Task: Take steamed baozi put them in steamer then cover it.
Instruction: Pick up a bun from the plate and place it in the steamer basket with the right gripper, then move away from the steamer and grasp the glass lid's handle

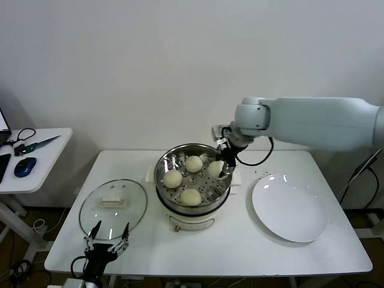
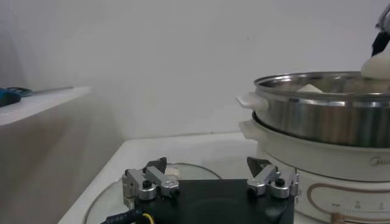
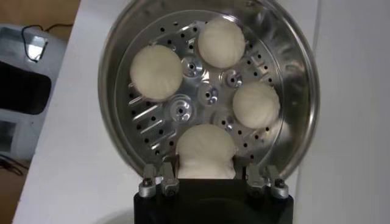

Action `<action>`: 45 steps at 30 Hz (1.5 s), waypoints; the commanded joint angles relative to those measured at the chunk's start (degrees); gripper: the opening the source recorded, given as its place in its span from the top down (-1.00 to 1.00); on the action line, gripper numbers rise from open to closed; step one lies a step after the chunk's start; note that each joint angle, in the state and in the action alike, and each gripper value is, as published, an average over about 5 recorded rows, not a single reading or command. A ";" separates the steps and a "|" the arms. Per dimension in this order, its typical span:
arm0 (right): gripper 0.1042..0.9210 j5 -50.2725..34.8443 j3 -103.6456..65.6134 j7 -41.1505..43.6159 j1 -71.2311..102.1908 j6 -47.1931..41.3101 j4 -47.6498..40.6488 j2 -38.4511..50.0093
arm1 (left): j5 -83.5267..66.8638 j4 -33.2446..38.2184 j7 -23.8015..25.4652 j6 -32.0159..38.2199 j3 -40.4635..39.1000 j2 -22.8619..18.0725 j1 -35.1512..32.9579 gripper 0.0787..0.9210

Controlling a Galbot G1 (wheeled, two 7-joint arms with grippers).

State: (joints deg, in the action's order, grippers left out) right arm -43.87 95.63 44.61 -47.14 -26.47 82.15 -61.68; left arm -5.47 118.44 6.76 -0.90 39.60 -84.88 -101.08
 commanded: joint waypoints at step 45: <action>-0.76 6.56 -85.13 -26.33 65.34 9.74 11.20 43.96 | -3.73 1.88 -5.87 -4.24 0.59 0.36 4.36 -0.77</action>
State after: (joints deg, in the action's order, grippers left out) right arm -44.95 64.52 31.99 -29.79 -21.92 85.36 -38.12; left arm -8.00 120.11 2.97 -3.95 40.18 -84.48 -97.93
